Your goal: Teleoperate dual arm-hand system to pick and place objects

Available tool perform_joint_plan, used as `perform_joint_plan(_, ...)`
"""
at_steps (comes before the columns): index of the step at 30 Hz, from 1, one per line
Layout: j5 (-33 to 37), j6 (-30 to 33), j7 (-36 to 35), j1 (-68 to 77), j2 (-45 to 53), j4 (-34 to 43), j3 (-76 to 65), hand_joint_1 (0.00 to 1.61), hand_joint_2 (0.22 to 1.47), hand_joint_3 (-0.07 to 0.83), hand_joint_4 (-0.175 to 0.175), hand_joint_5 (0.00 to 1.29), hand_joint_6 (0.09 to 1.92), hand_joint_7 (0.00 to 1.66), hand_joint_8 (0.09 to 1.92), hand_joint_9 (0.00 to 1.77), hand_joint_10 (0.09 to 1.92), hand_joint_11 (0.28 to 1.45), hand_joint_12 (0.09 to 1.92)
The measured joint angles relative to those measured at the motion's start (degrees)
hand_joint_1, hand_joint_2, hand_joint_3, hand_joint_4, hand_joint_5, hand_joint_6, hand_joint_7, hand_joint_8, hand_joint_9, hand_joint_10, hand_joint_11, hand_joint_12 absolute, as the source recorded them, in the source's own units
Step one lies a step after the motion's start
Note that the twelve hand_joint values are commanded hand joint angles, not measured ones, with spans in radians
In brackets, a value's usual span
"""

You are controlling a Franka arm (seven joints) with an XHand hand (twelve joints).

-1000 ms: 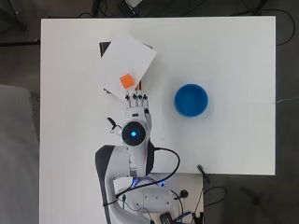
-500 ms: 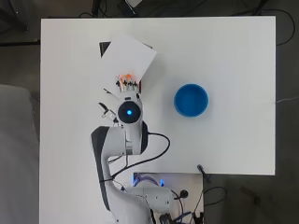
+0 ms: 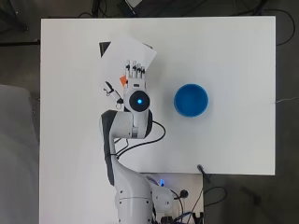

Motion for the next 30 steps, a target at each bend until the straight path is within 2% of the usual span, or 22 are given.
perform_joint_plan(5,-2.38,2.17,-2.28,-0.64,3.52,-2.95,-3.75,0.0,0.85,-0.002,0.041,0.17,0.09,0.37,0.09,0.48,0.09,0.51,0.09)
perform_joint_plan(8,-3.56,3.09,-4.88,-0.59,3.87,-4.6,-3.96,0.0,0.86,0.003,0.042,0.2,0.09,0.35,0.09,0.46,0.09,0.5,0.09)
perform_joint_plan(14,2.38,2.78,-10.74,0.04,8.49,-2.34,-3.05,0.01,0.89,0.011,0.04,0.18,0.09,0.27,0.09,0.38,0.09,0.48,0.09)
perform_joint_plan(15,2.56,2.47,-10.95,0.12,9.38,-1.52,-2.82,0.02,0.9,0.009,0.046,0.21,0.09,0.28,0.09,0.41,0.09,0.5,0.09)
perform_joint_plan(16,2.68,2.22,-11.12,0.19,10.4,-0.69,-2.54,0.05,0.93,0.008,0.062,0.3,0.09,0.37,0.09,0.51,0.09,0.55,0.09)
perform_joint_plan(18,3.07,1.89,-11.52,0.31,12.12,0.62,-2.12,0.28,1.05,0.005,0.108,0.56,0.09,0.63,0.09,0.76,0.09,0.68,0.09)
perform_joint_plan(19,3.7,1.51,-12.23,0.32,12.63,0.99,-2.24,0.63,1.09,-0.002,0.067,0.7,0.38,0.79,0.4,0.97,0.11,0.79,0.09)
perform_joint_plan(20,4.82,0.72,-13.69,0.28,13.05,1.33,-2.61,0.92,1.1,-0.004,-0.019,0.87,0.51,0.91,0.73,1.1,0.57,0.82,0.5)
perform_joint_plan(21,6.12,-0.39,-15.71,0.24,13.56,1.82,-3.05,0.99,1.11,0.003,0.037,0.92,0.74,1.02,1.22,1.25,1.13,0.9,1.03)
perform_joint_plan(22,7.5,-1.82,-18.39,0.19,14.38,2.68,-3.54,1.0,1.13,0.009,0.096,0.91,0.95,1.11,1.56,1.36,1.51,0.98,1.41)
perform_joint_plan(23,8.52,-3.0,-20.97,0.15,15.33,3.49,-4.0,0.99,1.15,0.01,0.134,0.88,1.08,1.17,1.75,1.43,1.71,1.03,1.63)
perform_joint_plan(25,10.12,-4.16,-25.17,0.09,16.83,4.49,-4.67,0.97,1.17,0.008,0.166,0.85,1.18,1.21,1.9,1.49,1.88,1.08,1.81)
perform_joint_plan(30,12.84,-5.51,-30.86,0.01,13.82,4.56,-5.85,0.94,1.2,0.004,0.175,0.8,1.28,1.19,1.92,1.48,1.92,1.08,1.85)
